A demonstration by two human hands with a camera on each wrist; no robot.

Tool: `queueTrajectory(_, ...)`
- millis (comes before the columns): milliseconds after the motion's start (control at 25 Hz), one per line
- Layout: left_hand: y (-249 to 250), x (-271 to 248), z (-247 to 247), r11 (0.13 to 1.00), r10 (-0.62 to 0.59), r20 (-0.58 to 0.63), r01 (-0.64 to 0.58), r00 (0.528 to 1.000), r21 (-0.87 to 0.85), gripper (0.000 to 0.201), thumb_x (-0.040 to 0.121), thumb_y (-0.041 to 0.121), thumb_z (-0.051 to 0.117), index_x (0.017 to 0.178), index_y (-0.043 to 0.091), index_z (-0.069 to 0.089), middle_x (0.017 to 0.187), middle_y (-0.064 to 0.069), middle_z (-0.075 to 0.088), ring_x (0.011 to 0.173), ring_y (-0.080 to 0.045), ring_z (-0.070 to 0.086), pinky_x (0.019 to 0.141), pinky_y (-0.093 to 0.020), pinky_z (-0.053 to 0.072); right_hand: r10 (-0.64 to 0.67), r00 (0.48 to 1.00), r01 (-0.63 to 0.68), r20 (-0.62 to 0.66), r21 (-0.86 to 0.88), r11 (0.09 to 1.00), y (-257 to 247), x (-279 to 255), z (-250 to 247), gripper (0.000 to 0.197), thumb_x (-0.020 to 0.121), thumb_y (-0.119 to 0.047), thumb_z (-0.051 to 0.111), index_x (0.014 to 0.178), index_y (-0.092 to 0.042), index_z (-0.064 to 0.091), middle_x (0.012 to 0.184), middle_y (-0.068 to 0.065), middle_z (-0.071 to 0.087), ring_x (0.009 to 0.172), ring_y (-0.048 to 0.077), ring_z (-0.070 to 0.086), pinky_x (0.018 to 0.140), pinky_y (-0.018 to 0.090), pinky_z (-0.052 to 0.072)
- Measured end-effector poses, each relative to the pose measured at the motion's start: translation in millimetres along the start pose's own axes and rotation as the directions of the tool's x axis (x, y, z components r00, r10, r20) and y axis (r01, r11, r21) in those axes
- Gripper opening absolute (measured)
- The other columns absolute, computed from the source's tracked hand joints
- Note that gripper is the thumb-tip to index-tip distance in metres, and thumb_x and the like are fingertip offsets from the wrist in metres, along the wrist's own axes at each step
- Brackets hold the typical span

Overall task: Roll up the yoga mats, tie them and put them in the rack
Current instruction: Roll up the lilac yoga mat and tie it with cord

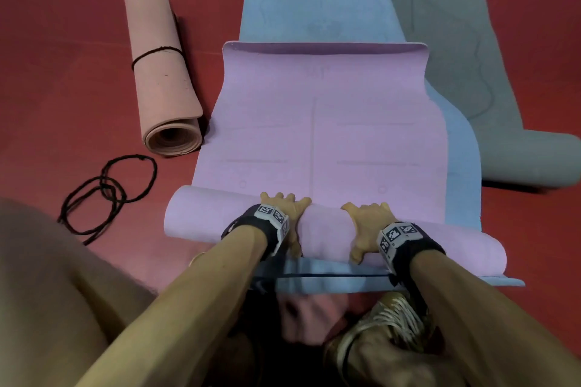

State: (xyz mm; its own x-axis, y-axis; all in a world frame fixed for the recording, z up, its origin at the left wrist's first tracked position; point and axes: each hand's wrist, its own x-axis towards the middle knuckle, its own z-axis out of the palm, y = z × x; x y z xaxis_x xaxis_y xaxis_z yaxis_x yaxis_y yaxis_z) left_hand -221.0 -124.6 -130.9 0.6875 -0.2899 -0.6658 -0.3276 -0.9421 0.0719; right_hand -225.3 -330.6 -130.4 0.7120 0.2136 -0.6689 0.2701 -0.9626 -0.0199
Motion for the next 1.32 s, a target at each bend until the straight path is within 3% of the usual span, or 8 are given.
queueTrajectory(240,7.8,-9.5,25.6,0.986,-0.014,-0.100,0.030,0.995,0.162,0.129,0.051,0.066,0.083,0.149,0.024,0.009,0.139,-0.009,0.039,0.128,-0.032,0.039,0.106,-0.063,0.024,0.013,0.978,-0.041,0.207,0.131,0.991,7.8,10.2,-14.3,0.109,0.032,-0.044,0.091,0.130,-0.041,0.043,0.119,0.002,0.062,0.110,0.028,0.059,0.092,0.035,0.051)
queueTrajectory(400,6.9,-7.5,13.7,0.995,-0.007,-0.088,0.016,0.996,0.100,0.100,0.056,0.049,0.085,0.135,0.028,0.028,0.128,-0.006,0.048,0.120,-0.029,0.046,0.103,-0.058,0.030,0.021,0.980,-0.051,0.200,0.146,0.988,6.4,10.3,-9.0,0.113,0.036,-0.042,0.091,0.136,-0.040,0.038,0.124,-0.001,0.062,0.112,0.025,0.059,0.089,0.034,0.043)
queueTrajectory(560,-2.6,2.5,-15.9,0.993,0.010,0.049,-0.005,0.999,-0.115,0.078,0.049,0.031,0.090,0.116,0.033,0.052,0.111,-0.001,0.064,0.109,-0.023,0.060,0.102,-0.047,0.038,0.038,0.999,-0.038,-0.008,0.008,0.999,-2.9,-5.3,6.7,0.125,0.053,-0.048,0.087,0.153,-0.024,0.016,0.141,0.006,0.044,0.127,0.029,0.045,0.100,0.041,0.033)
queueTrajectory(720,-10.5,19.4,-33.2,0.971,0.099,0.223,-0.045,0.970,-0.236,0.055,0.042,0.021,0.095,0.091,0.026,0.072,0.085,0.003,0.076,0.083,-0.015,0.073,0.076,-0.031,0.059,0.041,0.993,-0.046,-0.110,-0.045,0.998,-8.5,-11.4,16.0,0.135,0.054,-0.058,0.085,0.154,-0.017,0.005,0.143,0.009,0.036,0.130,0.030,0.037,0.107,0.045,0.028)
queueTrajectory(840,-8.1,20.4,-24.2,0.985,0.054,0.174,-0.023,0.983,-0.172,0.070,0.035,0.028,0.092,0.100,0.030,0.066,0.088,0.007,0.072,0.089,-0.017,0.070,0.080,-0.032,0.052,0.027,0.994,-0.033,-0.108,-0.054,0.998,-4.3,-7.3,10.2,0.129,0.049,-0.058,0.085,0.152,-0.022,0.016,0.137,0.007,0.047,0.124,0.029,0.043,0.107,0.049,0.026)
queueTrajectory(1000,-6.0,10.5,-2.4,1.000,0.005,-0.042,-0.005,0.999,0.001,0.103,0.047,0.051,0.086,0.135,0.035,0.035,0.125,-0.001,0.049,0.119,-0.028,0.047,0.105,-0.054,0.028,0.020,0.999,-0.021,-0.043,-0.022,1.000,-0.7,3.5,-3.1,0.111,0.046,-0.052,0.088,0.139,-0.027,0.034,0.123,0.005,0.059,0.115,0.029,0.050,0.099,0.045,0.029)
queueTrajectory(1120,-6.1,1.5,7.0,0.995,-0.001,-0.077,0.008,0.997,0.098,0.127,0.049,0.066,0.083,0.149,0.028,0.016,0.140,-0.007,0.040,0.130,-0.032,0.039,0.109,-0.059,0.022,0.031,0.997,-0.036,0.077,0.064,0.997,1.3,14.7,-15.1,0.103,0.040,-0.049,0.090,0.130,-0.033,0.042,0.113,0.000,0.065,0.113,0.027,0.055,0.090,0.040,0.031)
queueTrajectory(1320,2.9,-4.5,11.8,0.993,0.005,-0.123,0.010,0.992,0.119,0.103,0.053,0.058,0.083,0.135,0.025,0.031,0.127,-0.008,0.050,0.119,-0.030,0.049,0.102,-0.051,0.034,0.022,0.980,-0.045,0.196,0.112,0.993,3.8,12.2,-22.5,0.100,0.045,-0.044,0.093,0.132,-0.037,0.044,0.122,-0.003,0.065,0.113,0.024,0.058,0.099,0.036,0.038)
